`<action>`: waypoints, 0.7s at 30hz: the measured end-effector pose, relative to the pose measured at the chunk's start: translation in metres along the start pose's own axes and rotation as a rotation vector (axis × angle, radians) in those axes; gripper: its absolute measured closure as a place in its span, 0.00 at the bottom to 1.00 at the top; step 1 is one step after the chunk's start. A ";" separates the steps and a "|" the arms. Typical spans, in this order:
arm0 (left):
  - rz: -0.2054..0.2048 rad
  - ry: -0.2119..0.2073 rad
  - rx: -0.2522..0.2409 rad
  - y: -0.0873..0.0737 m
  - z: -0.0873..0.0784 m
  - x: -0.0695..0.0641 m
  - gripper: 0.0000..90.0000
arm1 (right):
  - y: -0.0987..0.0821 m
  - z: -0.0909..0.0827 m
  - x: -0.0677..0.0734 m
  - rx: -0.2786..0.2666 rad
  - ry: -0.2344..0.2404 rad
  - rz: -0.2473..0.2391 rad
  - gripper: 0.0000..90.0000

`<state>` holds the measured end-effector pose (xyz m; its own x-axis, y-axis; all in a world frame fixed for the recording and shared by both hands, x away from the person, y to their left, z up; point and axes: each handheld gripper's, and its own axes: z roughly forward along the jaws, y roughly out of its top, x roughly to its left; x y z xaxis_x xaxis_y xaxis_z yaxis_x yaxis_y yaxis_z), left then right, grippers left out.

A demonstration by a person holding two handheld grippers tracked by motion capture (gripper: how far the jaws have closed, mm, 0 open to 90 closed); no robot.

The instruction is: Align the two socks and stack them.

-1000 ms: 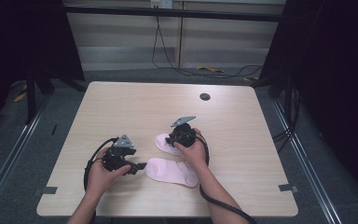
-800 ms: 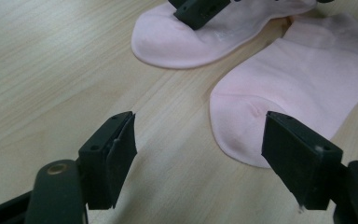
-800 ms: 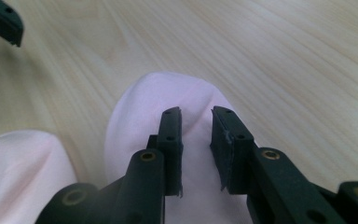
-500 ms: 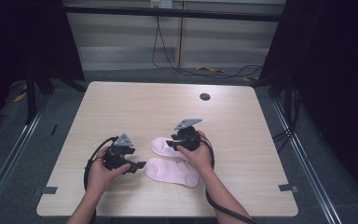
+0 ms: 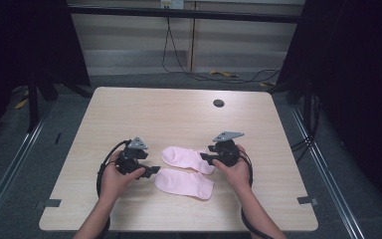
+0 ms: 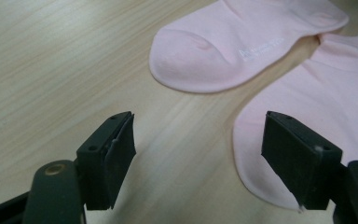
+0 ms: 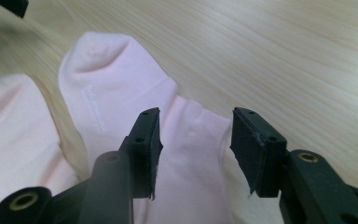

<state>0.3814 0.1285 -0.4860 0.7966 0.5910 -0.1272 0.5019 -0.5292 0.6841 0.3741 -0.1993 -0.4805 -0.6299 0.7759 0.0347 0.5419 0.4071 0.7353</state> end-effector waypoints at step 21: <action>-0.013 0.022 -0.006 0.019 0.019 0.016 0.26 | -0.025 -0.016 -0.012 0.011 -0.049 0.022 0.55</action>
<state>0.4102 0.1167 -0.4887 0.7824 0.6110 -0.1204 0.5100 -0.5179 0.6868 0.3593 -0.2268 -0.4880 -0.5903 0.8070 0.0175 0.5617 0.3951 0.7269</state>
